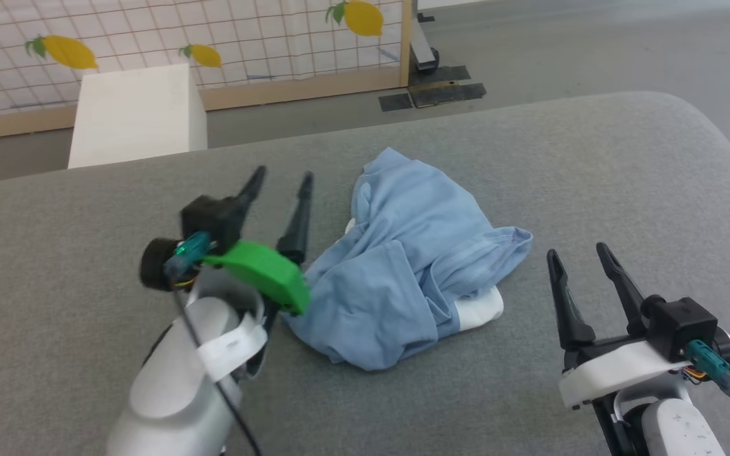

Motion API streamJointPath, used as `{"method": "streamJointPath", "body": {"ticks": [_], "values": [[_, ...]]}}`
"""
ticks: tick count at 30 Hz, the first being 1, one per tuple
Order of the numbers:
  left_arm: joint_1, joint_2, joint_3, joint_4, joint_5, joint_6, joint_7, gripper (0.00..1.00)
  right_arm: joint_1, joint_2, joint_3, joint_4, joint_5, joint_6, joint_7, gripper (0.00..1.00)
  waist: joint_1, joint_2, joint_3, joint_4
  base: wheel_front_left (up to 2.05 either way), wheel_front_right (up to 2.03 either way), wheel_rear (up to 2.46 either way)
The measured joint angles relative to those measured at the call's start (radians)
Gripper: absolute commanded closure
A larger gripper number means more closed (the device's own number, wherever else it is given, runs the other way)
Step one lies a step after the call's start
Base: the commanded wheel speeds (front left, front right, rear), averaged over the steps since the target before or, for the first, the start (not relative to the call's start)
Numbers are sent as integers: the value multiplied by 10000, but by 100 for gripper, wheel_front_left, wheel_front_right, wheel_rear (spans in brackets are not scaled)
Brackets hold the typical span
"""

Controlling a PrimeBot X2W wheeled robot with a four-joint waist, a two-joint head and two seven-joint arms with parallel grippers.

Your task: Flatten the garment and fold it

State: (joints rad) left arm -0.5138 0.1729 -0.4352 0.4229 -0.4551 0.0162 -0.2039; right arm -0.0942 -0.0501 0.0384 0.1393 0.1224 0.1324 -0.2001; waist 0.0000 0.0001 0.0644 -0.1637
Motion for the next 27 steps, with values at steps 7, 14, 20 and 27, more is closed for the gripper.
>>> {"method": "streamJointPath", "body": {"ticks": [7, 14, 20, 27], "values": [[1684, 583, 1269, -1833, 119, 128, -506, 0, 154, -4, -207, -249, -27, 0, 155, 0, 0, 0, -97, 526, 0, 0, 0], [3773, 640, 2619, -3172, 706, 290, -541, 0, 162, 0, -194, -339, -63, 0, 242, 0, 0, 0, -164, 785, 0, 0, 0], [4934, 278, 3321, -3513, 1156, 274, -541, 0, 304, -2, -222, -387, -65, 0, 255, 0, 0, 0, -238, 871, 0, 0, 0], [5060, -155, 3586, -3659, 1436, -46, -541, 0, 348, -2, -224, -431, -65, 0, 330, 0, 0, 0, -211, 899, 0, 0, 0]]}}
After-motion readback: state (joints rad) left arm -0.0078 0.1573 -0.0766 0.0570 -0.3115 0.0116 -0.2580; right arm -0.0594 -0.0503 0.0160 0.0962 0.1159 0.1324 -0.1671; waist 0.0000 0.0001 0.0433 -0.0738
